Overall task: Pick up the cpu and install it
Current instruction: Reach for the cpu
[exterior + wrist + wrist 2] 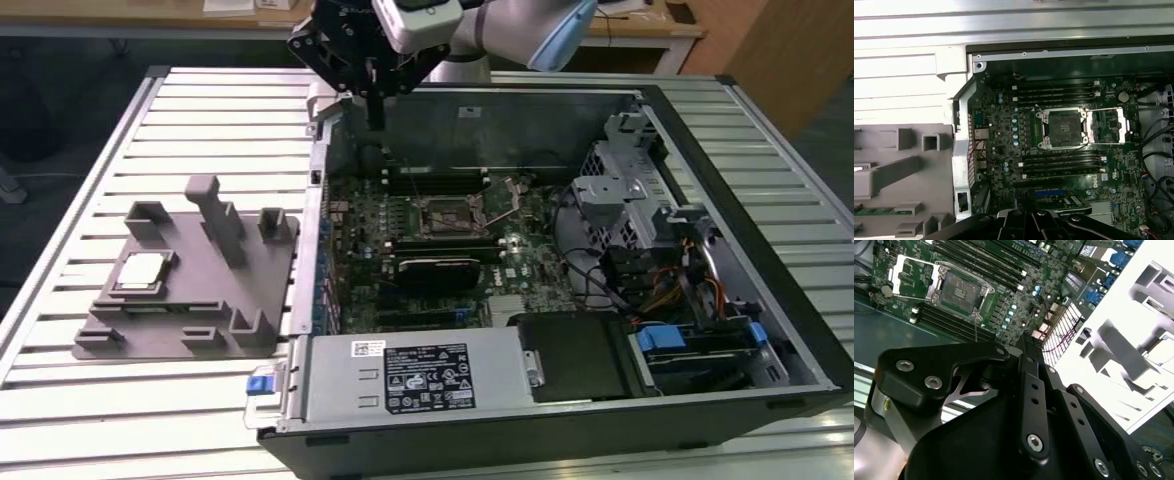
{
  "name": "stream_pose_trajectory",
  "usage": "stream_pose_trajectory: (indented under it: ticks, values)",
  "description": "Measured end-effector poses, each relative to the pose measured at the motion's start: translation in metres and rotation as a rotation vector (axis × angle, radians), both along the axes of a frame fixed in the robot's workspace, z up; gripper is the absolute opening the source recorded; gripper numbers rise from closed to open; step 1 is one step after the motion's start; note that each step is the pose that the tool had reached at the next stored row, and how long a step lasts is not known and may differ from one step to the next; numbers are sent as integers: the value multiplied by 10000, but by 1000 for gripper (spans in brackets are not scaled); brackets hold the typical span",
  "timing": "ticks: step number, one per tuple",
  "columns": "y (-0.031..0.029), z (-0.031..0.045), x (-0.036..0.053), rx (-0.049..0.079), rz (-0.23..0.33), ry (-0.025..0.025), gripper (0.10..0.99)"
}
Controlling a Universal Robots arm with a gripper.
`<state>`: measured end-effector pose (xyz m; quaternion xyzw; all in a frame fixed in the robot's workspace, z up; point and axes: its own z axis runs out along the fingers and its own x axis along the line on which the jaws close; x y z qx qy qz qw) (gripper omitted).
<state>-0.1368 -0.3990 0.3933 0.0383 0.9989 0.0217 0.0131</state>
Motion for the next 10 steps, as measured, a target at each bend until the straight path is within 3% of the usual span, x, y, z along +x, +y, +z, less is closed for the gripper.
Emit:
stream_pose_trajectory:
  ticks: [10]
  values:
    - [0,0,-108,0,-7,0,106]
